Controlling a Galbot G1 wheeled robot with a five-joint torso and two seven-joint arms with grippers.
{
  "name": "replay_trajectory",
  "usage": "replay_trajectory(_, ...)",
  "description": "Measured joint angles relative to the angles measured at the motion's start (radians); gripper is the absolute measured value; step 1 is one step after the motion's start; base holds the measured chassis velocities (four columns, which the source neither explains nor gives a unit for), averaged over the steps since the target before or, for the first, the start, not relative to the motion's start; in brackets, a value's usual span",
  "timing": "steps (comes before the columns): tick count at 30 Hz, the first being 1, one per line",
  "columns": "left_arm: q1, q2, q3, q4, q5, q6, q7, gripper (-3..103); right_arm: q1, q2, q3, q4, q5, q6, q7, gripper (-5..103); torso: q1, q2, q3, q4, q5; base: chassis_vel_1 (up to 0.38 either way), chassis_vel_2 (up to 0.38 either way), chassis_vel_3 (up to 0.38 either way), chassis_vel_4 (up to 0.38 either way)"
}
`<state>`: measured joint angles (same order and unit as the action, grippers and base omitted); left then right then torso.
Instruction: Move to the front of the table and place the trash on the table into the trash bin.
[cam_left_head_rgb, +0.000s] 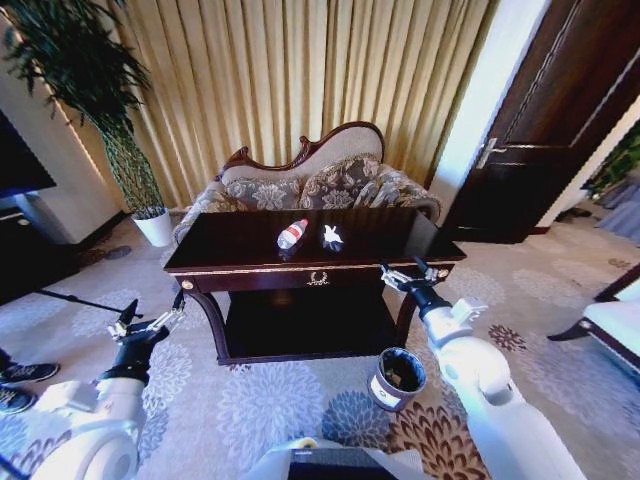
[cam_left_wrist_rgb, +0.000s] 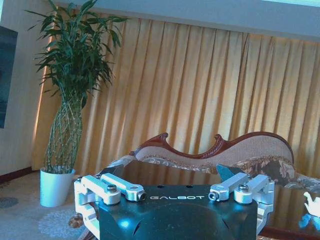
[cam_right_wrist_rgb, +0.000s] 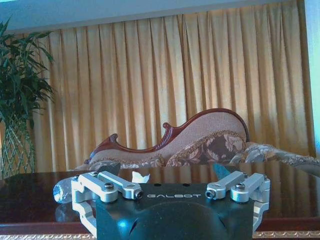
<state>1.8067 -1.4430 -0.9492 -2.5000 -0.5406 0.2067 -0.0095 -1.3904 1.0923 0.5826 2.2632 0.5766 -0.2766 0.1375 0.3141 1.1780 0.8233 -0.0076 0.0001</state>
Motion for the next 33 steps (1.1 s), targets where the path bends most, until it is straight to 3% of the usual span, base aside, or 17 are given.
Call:
replay_trajectory(11, -0.001, 0.003, 0.001, 0.0, 0.001, 0.0, -0.001, 100, -0.007, 0.005, -0.007, 0.0, -0.006, 0.0, -0.001, 100, 0.0, 0.0, 0.0, 0.0001, 0.0, -0.054, 0.055, 0.055, -0.056)
replay_trajectory(25, 0.002, 0.0, 0.001, 0.0, 0.004, -0.001, -0.002, 100, -0.006, 0.003, -0.026, -0.009, -0.011, -0.006, -0.002, 100, 0.002, -0.001, 0.001, 0.0001, -0.0001, -0.23, 0.226, 0.224, -0.222)
replay_trajectory(29, 0.002, -0.001, 0.003, 0.0, 0.016, -0.001, -0.003, 100, 0.001, -0.004, -0.047, -0.026, -0.016, -0.026, -0.002, 100, 0.001, -0.001, 0.001, 0.0, 0.0, -0.036, 0.041, 0.035, -0.03)
replay_trajectory(33, 0.004, -0.005, 0.002, 0.0, 0.02, -0.001, -0.004, 100, 0.063, -0.034, -0.082, -0.056, 0.023, -0.092, 0.002, 100, -0.001, 0.001, -0.001, -0.0001, 0.0, 0.019, -0.019, -0.008, 0.02)
